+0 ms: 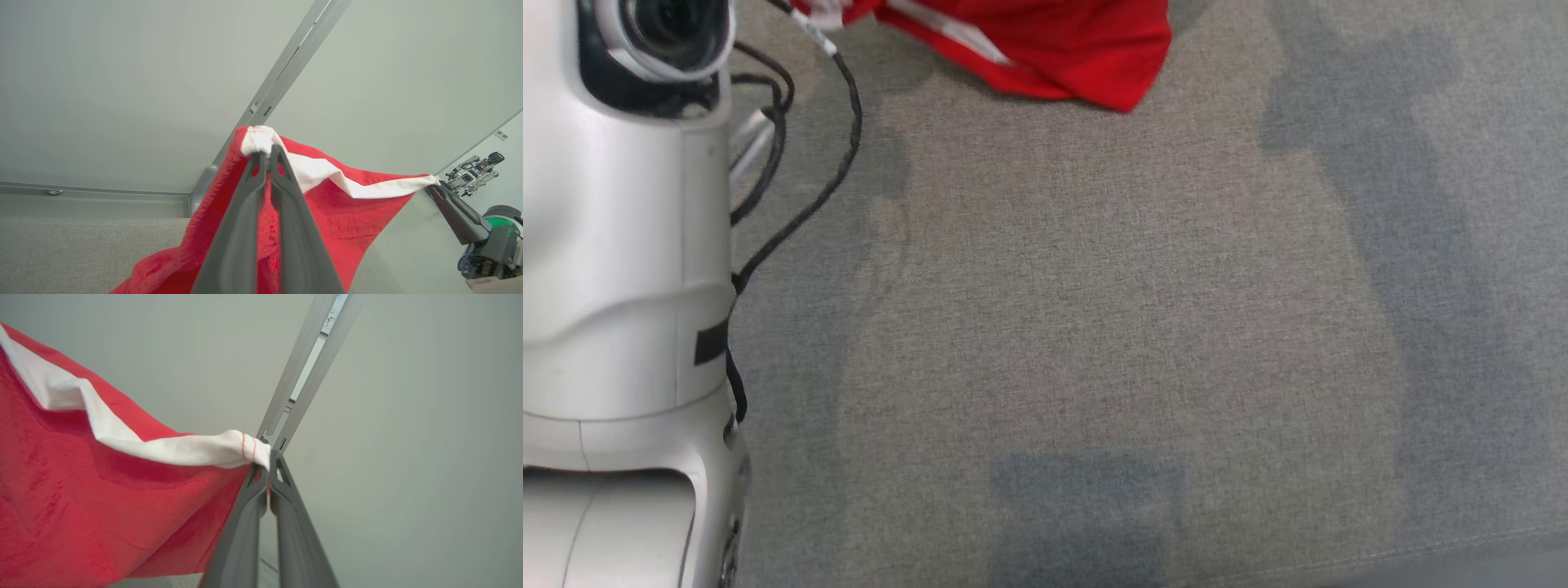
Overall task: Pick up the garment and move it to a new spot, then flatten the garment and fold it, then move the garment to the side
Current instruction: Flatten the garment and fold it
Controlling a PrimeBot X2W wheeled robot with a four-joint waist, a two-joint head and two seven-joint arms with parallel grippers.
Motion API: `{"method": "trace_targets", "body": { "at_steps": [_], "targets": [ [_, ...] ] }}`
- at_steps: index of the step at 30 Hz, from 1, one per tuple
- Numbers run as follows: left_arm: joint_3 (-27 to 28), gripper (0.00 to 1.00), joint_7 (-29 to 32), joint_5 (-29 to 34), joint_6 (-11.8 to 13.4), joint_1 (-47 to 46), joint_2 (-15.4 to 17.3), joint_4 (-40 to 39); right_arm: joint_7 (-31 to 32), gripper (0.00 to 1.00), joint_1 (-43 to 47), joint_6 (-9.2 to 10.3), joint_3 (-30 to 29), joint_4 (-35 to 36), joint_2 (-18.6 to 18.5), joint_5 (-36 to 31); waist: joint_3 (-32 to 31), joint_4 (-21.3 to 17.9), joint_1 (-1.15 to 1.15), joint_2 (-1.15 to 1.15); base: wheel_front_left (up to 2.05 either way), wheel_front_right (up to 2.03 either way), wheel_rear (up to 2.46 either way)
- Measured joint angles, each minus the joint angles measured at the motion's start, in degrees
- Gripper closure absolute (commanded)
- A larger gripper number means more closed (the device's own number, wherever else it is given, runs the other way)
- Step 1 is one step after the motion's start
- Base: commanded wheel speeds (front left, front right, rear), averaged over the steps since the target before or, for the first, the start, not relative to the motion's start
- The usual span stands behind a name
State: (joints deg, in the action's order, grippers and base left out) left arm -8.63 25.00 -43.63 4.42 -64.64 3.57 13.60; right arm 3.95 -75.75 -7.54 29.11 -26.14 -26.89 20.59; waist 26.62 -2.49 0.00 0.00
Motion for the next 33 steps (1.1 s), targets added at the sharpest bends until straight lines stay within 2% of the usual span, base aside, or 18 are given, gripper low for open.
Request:
{"method": "trace_targets", "body": {
  "at_steps": [6, 11, 15, 19, 22, 26, 30, 33],
  "targets": [
    [3.2, 1.0, -6.7, -3.7, -0.2, -8.5, -0.5, 4.4, -8.7, 1.0, -9.4, 0.0, -2.9, -5.7, 3.3, -8.5, 4.0, -2.5, 0.01, 0.0, 0.0, 0.0, 0.0],
    [5.0, 1.0, -16.1, -8.0, -3.8, -14.6, -0.7, 7.2, -15.8, 1.0, -16.7, 0.0, -9.0, -9.6, 5.6, -17.5, 6.2, -3.8, 0.01, 0.0, 0.0, 0.0, 0.0],
    [3.7, 1.0, -23.2, -10.4, -6.7, -16.1, -0.7, 9.3, -18.3, 1.0, -20.2, 0.01, -13.6, -9.7, 8.1, -24.3, 6.8, -3.6, 0.0, 0.0, 0.0, 0.0, 0.0],
    [0.5, 1.0, -27.0, -10.9, -8.6, -15.3, -0.7, 11.4, -18.7, 1.0, -19.1, 0.0, -11.5, -10.0, 9.3, -26.2, 7.2, -2.7, 0.01, 0.0, 0.0, 0.0, 0.0],
    [-1.9, 1.0, -28.7, -10.5, -9.8, -11.6, -0.7, 12.9, -18.9, 1.0, -15.4, 0.0, -6.6, -10.2, 7.7, -26.5, 7.6, -2.0, 0.01, 0.0, 0.0, 0.0, 0.0],
    [-5.1, 1.0, -28.8, -10.0, -10.9, -5.3, -0.5, 13.5, -18.9, 1.0, -8.6, -0.01, 0.7, -8.4, 4.8, -23.0, 7.1, -1.3, 0.01, 0.0, 0.0, 0.0, 0.0],
    [-8.4, 1.0, -26.0, -9.7, -11.3, 1.4, 1.2, 12.5, -18.1, 1.0, -2.5, 0.0, 4.4, -3.6, 0.2, -17.3, 5.4, -1.2, 0.01, 0.0, 0.0, 0.0, 0.0],
    [-12.2, 1.0, -21.1, -8.8, -11.0, 9.4, 3.8, 10.2, -13.1, 1.0, 4.9, -0.01, 7.5, 2.5, -4.8, -11.6, 2.9, -1.2, 0.0, 0.0, 0.0, 0.0, 0.0]
  ]
}}
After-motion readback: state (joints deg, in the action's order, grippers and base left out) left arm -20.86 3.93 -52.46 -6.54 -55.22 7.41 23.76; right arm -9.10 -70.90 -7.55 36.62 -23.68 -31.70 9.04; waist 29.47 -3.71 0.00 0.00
